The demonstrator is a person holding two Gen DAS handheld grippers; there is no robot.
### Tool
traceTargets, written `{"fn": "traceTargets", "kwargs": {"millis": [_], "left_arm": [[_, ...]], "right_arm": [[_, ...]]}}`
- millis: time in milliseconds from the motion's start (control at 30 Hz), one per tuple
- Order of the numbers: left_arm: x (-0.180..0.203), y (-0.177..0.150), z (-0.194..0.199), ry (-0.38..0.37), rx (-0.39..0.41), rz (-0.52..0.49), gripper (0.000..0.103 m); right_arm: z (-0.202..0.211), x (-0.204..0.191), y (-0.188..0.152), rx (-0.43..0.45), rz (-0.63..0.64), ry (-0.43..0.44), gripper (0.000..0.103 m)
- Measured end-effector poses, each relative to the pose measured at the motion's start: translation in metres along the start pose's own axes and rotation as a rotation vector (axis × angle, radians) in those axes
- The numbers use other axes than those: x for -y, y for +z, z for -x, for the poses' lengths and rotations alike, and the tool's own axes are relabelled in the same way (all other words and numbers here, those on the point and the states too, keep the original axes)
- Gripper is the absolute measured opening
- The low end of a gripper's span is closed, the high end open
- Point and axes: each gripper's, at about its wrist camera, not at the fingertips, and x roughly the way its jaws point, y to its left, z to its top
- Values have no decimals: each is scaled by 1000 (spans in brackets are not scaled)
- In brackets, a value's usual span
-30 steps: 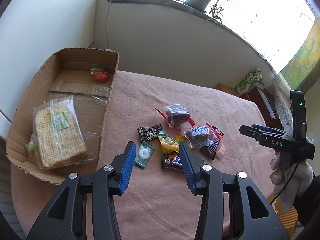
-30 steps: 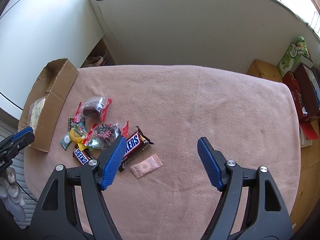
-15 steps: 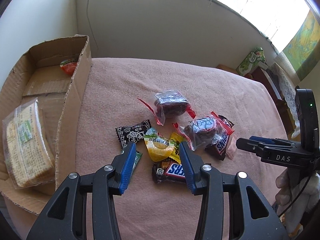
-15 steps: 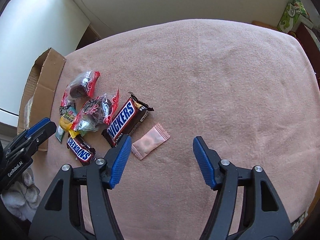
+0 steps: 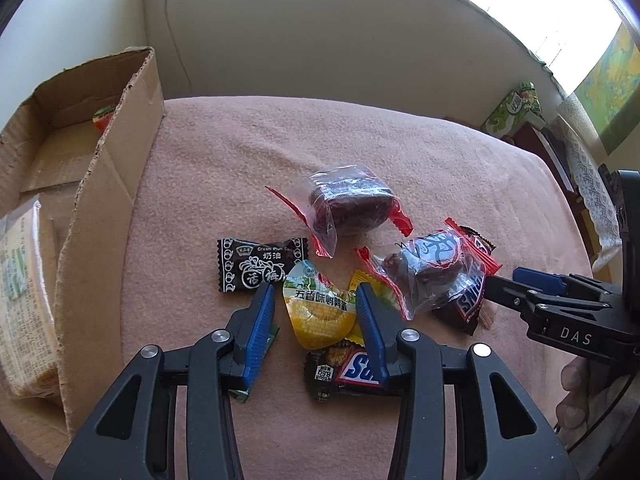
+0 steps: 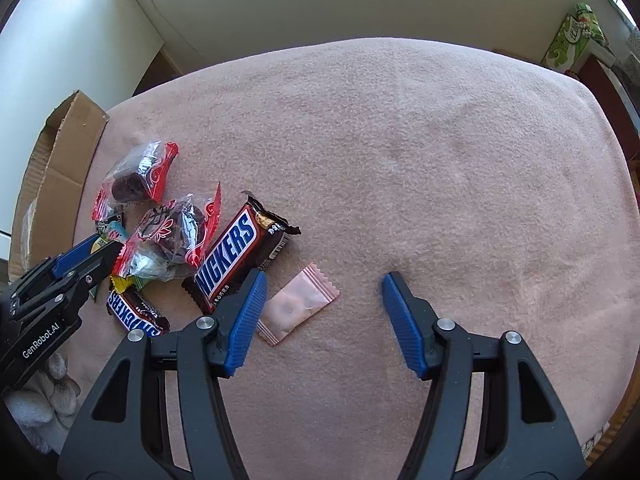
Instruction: Organize snacks
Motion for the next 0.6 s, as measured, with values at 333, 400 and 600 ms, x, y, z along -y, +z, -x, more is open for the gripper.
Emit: {"fn": "traceTargets", "kwargs": {"millis": [333,400,600], "left_arm": [[-4,-3,2,-11,40,2,26],[-7,-5,2,-9,40,11,22],[-9,-8,6,-18,52,14,21]], "right_arm": [[-1,-10,-8,34,136,-86,48],[1,-7,-8,37,149,-87,39],[12,23,-13,42,139,-38,11]]}}
